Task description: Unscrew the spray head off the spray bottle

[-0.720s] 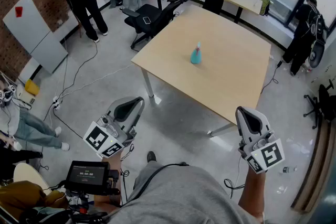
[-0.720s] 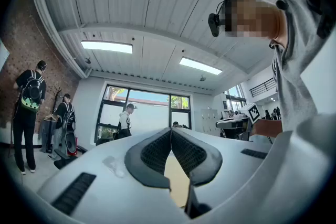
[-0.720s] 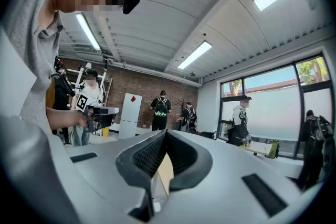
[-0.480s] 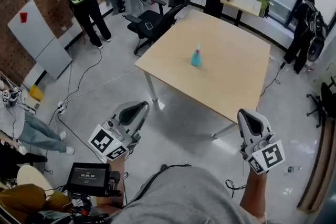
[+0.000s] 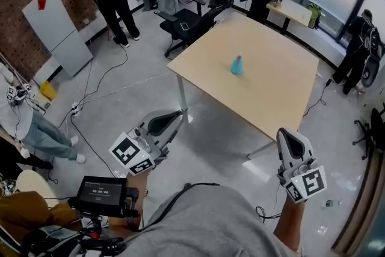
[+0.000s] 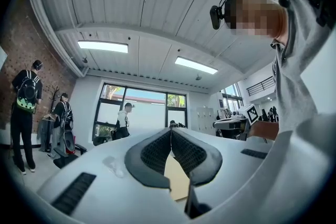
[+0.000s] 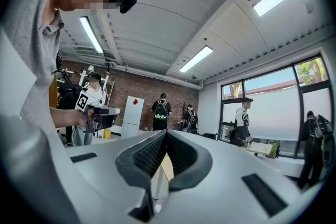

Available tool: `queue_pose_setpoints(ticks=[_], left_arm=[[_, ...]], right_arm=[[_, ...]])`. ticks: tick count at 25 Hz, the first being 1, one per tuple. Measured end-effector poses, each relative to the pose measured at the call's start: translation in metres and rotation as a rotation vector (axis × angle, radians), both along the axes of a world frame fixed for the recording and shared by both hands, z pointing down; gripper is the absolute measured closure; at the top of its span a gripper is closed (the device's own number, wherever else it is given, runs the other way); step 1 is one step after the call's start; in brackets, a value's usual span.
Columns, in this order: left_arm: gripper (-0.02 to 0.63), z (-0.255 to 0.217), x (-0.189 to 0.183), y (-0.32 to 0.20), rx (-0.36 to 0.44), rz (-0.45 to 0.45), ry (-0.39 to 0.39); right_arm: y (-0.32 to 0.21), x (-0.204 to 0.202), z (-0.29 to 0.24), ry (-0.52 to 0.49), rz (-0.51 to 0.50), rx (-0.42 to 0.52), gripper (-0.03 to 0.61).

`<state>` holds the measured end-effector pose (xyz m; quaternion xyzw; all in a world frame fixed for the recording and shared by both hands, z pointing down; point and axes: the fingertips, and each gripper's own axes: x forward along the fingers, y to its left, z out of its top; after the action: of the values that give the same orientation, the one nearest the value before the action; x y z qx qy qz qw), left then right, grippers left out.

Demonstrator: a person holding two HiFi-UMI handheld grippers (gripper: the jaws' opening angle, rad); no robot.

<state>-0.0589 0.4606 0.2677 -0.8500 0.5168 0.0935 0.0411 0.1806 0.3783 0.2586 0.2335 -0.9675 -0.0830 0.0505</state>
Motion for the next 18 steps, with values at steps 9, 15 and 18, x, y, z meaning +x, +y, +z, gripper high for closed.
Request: queue_pose_setpoints(ticks=[9,15,18], left_arm=[[0.611,0.016,-0.004,-0.006,-0.032,0.036,0.003],[0.611,0.042,-0.025,-0.041,-0.037,0.055,0.043],[0.611,0.049,-0.033,-0.048,-0.046,0.073,0.053]], right_arm=[[-0.002,-0.004,0.013,0.013,0.046,-0.042,0.574],[-0.037,-0.020,0.030,0.011,0.088,-0.042,0.574],[-0.040,-0.027,0.030,0.000,0.110,-0.053,0.574]])
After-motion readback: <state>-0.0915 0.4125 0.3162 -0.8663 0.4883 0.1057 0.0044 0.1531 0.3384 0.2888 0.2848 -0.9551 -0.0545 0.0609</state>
